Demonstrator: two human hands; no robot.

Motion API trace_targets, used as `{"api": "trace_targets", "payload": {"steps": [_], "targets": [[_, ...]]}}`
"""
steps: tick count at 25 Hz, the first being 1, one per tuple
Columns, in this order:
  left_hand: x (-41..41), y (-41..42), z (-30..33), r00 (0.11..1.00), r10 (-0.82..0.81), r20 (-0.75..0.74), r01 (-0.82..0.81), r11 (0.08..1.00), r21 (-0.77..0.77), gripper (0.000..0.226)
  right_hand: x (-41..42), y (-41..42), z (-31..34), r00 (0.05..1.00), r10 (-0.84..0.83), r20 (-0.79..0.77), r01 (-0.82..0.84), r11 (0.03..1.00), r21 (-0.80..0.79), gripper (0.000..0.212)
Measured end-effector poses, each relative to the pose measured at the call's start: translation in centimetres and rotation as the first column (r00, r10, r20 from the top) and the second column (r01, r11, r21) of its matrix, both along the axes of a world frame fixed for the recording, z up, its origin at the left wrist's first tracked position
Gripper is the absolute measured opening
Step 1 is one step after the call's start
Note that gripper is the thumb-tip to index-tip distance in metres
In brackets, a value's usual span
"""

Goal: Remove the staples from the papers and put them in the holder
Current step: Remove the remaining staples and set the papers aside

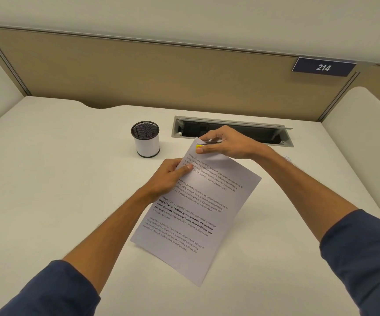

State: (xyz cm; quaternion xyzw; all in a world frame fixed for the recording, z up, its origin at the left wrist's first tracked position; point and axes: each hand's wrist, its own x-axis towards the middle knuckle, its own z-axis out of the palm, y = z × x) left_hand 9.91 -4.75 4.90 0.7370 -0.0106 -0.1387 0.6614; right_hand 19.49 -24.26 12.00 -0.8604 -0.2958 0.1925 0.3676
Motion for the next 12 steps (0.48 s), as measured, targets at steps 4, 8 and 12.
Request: {"api": "trace_targets", "payload": {"steps": [4, 8, 12], "targets": [[-0.03, -0.09, 0.09, 1.0, 0.001, 0.009, -0.001, 1.0, 0.002, 0.024, 0.0, 0.01, -0.18, 1.0, 0.004, -0.024, -0.003, 1.0, 0.031, 0.034], [-0.02, -0.04, 0.08, 1.0, -0.006, 0.0, 0.006, 1.0, 0.016, 0.024, 0.01, 0.09, -0.1, 0.999, 0.024, -0.034, -0.023, 0.999, 0.034, 0.032], [0.1, 0.07, 0.01, 1.0, -0.011, -0.004, 0.011, 0.999, 0.033, 0.028, 0.27, 0.1, -0.08, 1.0, 0.017, -0.025, -0.016, 1.0, 0.009, 0.034]]}}
